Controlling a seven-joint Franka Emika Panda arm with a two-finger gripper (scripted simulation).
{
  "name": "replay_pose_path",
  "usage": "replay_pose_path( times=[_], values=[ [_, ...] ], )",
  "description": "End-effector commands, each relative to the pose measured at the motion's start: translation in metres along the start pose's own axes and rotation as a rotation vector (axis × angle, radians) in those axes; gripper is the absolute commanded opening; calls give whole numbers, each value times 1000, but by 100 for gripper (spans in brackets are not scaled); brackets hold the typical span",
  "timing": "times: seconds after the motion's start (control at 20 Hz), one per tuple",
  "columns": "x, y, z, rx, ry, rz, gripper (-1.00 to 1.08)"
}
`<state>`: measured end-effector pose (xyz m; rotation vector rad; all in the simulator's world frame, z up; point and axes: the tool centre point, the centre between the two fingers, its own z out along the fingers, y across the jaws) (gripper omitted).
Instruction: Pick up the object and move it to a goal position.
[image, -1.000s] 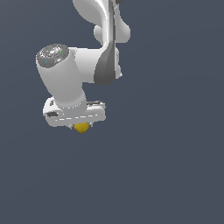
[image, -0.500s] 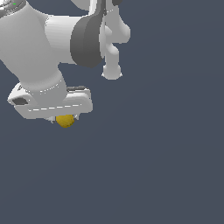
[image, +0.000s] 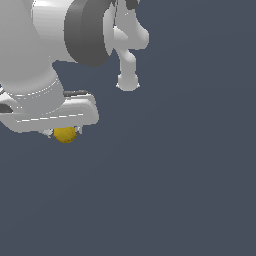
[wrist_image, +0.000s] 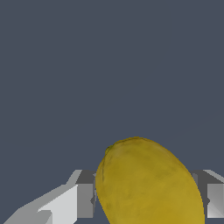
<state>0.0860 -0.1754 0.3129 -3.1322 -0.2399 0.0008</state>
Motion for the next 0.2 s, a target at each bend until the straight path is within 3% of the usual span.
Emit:
replay_pose_path(
  times=[0.0,0.15],
  values=[
    [1,1,-3,0,1,0,-100],
    [1,2,-4,0,1,0,-100]
  ],
)
